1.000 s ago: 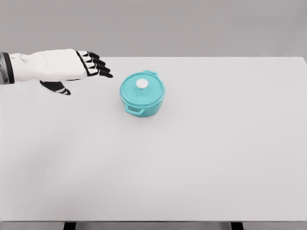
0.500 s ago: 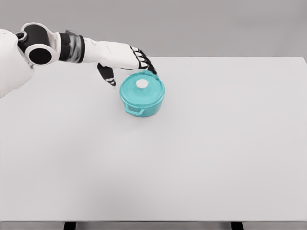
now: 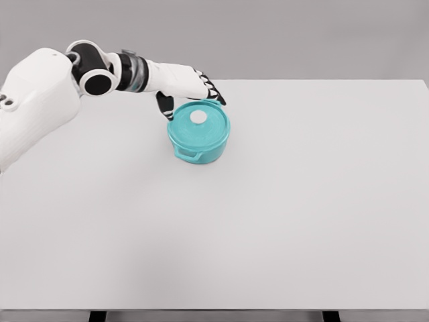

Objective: Open the lid of the pot with left arm

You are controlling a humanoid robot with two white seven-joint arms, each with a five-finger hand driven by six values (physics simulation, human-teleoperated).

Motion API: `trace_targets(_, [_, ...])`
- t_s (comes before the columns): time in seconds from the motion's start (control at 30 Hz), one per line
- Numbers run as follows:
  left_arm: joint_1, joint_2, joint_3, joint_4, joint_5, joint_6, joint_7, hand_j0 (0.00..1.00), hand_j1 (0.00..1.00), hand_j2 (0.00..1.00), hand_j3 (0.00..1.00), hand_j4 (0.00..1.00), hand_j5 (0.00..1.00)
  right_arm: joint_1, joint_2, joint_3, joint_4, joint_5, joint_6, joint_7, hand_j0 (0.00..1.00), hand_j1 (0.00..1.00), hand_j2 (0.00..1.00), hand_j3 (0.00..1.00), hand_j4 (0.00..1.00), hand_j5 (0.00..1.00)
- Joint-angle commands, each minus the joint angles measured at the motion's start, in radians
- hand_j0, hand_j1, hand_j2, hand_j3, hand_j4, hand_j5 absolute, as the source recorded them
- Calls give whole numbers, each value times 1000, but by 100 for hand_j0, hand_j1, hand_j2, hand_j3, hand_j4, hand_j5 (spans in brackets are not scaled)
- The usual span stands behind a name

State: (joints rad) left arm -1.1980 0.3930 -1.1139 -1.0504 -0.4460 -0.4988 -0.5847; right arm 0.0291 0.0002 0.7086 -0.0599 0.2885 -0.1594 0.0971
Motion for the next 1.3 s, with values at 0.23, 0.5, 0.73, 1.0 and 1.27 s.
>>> trace_targets(0.23, [3,-22,-12,47,-14,16,34,95,95,95,95,95,95,0,0,0,0,0,0,0,100,100,100,100,100,100])
trace_targets(0.5, [17,-19,-15,41,-11,2,34,87,87,87,87,87,87,0,0,0,0,0,0,1,100,100,100,100,100,100])
trace_targets(0.73, [17,-22,-26,39,-11,0,34,82,82,82,82,82,82,0,0,0,0,0,0,0,100,100,100,100,100,100])
trace_targets(1.0, [18,-23,-26,38,-8,-35,34,75,75,75,75,75,75,0,0,0,0,0,0,0,100,100,100,100,100,100])
trace_targets(1.27, [26,-22,-27,38,-8,-46,34,73,73,73,73,73,73,0,0,0,0,0,0,0,100,100,100,100,100,100])
